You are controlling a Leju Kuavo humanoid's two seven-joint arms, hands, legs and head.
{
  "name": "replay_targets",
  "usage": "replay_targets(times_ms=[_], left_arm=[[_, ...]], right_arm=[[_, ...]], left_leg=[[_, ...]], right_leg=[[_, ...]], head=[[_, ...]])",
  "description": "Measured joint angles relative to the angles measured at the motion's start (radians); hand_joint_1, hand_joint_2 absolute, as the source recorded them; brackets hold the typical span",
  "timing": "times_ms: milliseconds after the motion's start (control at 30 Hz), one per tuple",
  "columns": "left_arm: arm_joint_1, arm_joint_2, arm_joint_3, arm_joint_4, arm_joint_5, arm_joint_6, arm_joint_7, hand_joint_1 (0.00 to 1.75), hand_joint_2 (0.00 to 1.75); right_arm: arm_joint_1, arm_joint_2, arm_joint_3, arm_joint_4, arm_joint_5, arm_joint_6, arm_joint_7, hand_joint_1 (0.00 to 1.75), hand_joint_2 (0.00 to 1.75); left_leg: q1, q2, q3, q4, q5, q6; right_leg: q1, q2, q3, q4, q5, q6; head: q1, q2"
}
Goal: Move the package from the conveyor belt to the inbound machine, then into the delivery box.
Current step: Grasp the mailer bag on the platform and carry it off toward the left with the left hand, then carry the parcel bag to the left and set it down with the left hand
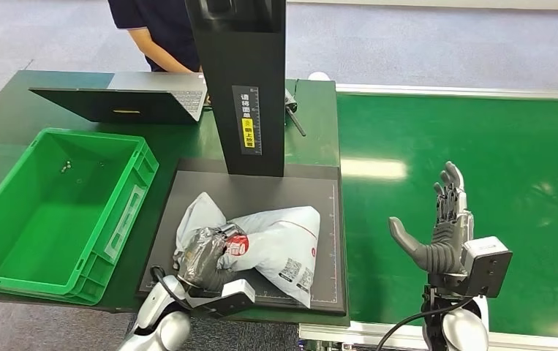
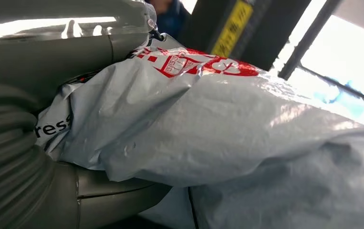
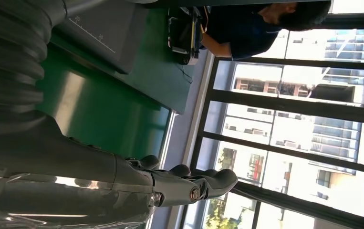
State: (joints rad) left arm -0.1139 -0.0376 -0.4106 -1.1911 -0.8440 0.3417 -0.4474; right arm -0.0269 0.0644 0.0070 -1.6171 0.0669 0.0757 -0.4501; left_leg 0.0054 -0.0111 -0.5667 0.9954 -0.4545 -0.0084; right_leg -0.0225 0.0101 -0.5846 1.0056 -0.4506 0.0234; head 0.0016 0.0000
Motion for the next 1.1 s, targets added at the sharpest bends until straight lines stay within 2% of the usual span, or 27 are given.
replay_targets(times_ms=[233,333,533,700,833,967,1100], left_arm=[[-0.002,0.007,0.097,-0.077,-0.045,0.207,0.000,1.75,1.75],[-0.005,0.010,0.139,-0.117,-0.047,0.233,0.002,1.75,1.75],[-0.001,0.012,0.165,-0.152,-0.053,0.242,0.001,1.75,1.75],[0.005,0.013,0.208,-0.195,-0.109,0.326,-0.004,1.75,1.75],[0.004,0.000,0.328,-0.293,-0.224,0.344,-0.072,1.75,1.75],[-0.017,-0.047,0.502,-0.389,-0.255,0.344,-0.161,1.75,1.75],[-0.067,-0.087,0.689,-0.430,-0.259,0.344,-0.138,1.75,1.75]], right_arm=[[0.019,0.015,-0.020,-0.022,-0.001,0.002,0.000,0.00,1.75],[0.023,0.018,-0.025,-0.027,-0.002,0.002,0.000,0.00,1.75],[0.027,0.024,-0.026,-0.034,-0.002,0.002,0.000,0.00,1.75],[0.027,0.025,-0.026,-0.034,-0.004,0.003,0.000,0.00,1.75],[0.027,0.025,-0.027,-0.034,-0.013,0.001,-0.003,0.00,1.75],[0.031,0.025,-0.032,-0.034,-0.023,-0.004,-0.009,0.00,1.75],[0.037,0.025,-0.034,-0.034,-0.025,-0.022,-0.016,0.00,1.75]], left_leg=[[0.000,0.000,-0.002,0.000,0.000,0.000],[0.000,0.000,-0.002,0.000,0.000,0.000],[0.000,0.000,-0.003,0.000,0.000,0.000],[0.000,0.001,-0.004,0.000,0.000,0.000],[0.000,0.001,-0.005,0.000,0.000,0.000],[0.000,0.001,-0.005,0.000,0.000,0.000],[0.000,0.001,-0.005,0.000,0.000,0.000]], right_leg=[[0.000,0.001,-0.002,0.000,0.000,0.000],[0.000,0.001,-0.002,0.000,0.000,0.000],[0.000,0.001,-0.003,0.000,0.000,0.000],[0.000,0.001,-0.004,0.000,0.000,0.000],[0.001,0.001,-0.005,0.000,0.000,0.000],[0.001,0.001,-0.005,0.000,0.000,0.000],[0.001,0.001,-0.005,0.000,0.000,0.000]], head=[[0.000,0.000],[0.000,0.000],[0.000,0.000],[0.000,0.000],[0.000,0.000],[0.000,0.000],[0.000,0.000]])
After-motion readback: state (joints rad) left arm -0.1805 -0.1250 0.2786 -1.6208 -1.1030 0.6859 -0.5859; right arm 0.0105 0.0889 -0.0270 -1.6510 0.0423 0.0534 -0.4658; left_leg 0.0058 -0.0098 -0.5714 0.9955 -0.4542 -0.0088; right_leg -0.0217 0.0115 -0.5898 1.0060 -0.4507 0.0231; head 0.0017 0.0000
